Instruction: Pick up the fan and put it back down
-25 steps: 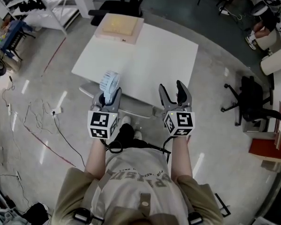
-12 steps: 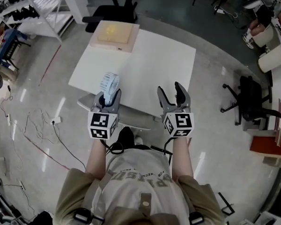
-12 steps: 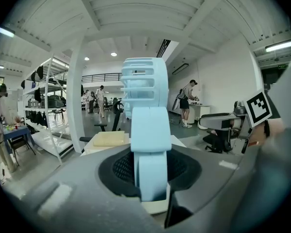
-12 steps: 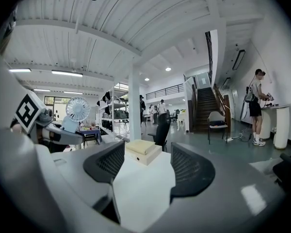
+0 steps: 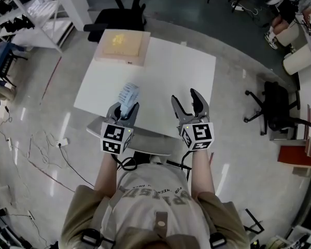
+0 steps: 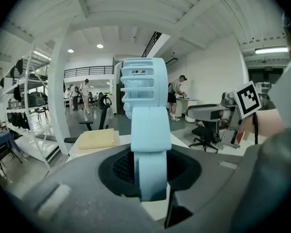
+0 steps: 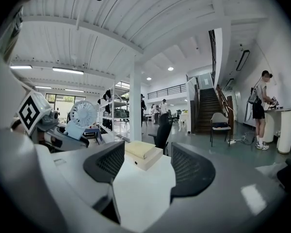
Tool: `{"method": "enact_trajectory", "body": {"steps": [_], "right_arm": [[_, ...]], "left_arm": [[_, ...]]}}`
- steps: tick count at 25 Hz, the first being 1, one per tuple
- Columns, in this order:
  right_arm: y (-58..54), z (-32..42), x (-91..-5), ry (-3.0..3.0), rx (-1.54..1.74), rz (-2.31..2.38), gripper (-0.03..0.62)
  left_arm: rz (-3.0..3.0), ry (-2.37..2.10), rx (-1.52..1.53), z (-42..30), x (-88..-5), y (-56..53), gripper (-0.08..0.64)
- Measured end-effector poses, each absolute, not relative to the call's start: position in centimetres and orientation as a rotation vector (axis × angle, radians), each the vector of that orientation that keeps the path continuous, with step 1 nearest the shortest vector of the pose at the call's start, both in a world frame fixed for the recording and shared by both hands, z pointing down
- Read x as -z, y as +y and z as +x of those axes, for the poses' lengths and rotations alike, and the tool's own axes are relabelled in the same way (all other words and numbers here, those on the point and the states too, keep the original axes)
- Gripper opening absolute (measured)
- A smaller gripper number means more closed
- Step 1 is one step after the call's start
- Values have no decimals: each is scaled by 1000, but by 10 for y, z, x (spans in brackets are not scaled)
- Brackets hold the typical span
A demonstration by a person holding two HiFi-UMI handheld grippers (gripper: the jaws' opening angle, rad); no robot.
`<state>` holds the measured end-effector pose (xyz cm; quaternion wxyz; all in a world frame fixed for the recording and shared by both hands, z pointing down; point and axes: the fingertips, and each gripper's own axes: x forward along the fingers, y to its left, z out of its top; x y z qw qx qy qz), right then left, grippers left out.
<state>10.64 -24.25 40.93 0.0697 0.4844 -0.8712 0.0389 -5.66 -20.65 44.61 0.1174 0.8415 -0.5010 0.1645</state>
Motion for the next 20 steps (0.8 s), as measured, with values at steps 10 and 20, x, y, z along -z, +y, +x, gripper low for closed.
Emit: {"method": "enact_trajectory", "body": {"steps": [10,20], "right_arm": [[-267,79,-432,-2628,-99,1238,281],[-259,41,-452,-2745,-204,851,281]], "left_arm": [[2567,-1060,-581,-39,-481,-231,106],[2619,-722,-782,-26,-523,-233,106]]}}
